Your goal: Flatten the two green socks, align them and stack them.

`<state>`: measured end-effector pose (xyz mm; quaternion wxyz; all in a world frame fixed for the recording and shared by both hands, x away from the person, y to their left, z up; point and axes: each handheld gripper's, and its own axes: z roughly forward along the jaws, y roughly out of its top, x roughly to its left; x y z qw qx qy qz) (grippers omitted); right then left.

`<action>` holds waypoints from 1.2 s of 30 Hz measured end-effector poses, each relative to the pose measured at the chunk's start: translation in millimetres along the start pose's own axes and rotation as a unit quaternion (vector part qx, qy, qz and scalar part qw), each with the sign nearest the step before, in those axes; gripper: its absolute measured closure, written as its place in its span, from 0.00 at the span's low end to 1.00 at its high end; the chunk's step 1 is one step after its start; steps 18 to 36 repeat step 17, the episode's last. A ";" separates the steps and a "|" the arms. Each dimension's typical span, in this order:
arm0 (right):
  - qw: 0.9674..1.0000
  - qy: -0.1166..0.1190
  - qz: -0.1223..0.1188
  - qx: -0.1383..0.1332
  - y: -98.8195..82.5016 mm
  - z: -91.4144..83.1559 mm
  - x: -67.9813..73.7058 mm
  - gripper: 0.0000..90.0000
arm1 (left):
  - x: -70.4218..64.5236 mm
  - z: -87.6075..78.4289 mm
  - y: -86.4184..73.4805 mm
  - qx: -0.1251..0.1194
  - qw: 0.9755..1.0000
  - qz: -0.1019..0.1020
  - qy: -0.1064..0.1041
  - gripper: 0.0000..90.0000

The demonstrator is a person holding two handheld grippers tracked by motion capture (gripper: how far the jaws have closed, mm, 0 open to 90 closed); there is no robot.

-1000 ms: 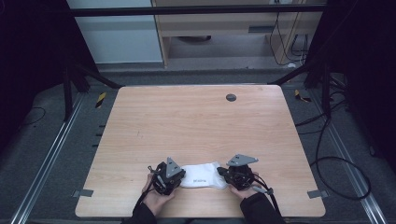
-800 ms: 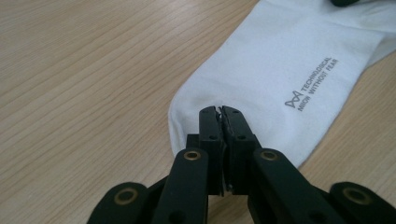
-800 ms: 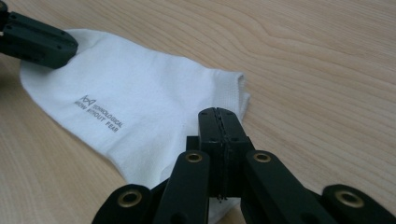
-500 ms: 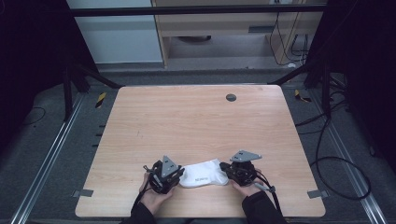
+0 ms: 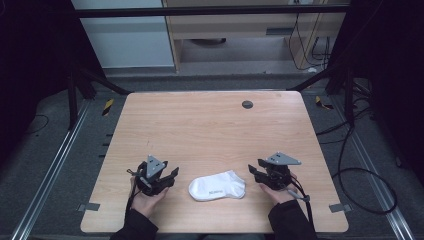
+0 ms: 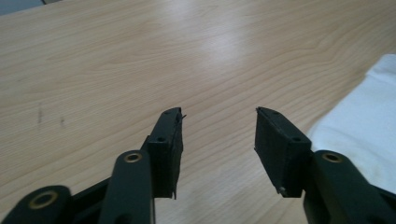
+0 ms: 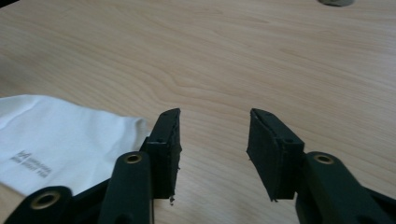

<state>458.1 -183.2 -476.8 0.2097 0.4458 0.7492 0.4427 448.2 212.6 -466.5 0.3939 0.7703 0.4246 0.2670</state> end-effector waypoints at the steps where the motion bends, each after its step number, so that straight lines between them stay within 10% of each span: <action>1: 1.000 0.000 0.000 0.000 0.0 0.0 0.0 0.57 | 0.0 0.0 0.0 0.000 1.000 0.000 0.000 0.51; 17: 0.996 -0.072 0.050 -0.012 -8.4 -25.9 -54.6 0.36 | 35.6 -10.1 -8.7 0.010 1.000 -0.013 0.022 0.42; 36: 0.996 -0.072 0.050 -0.012 -8.4 -25.9 -54.6 0.36 | 35.6 -10.1 -8.7 0.010 1.000 -0.013 0.022 0.42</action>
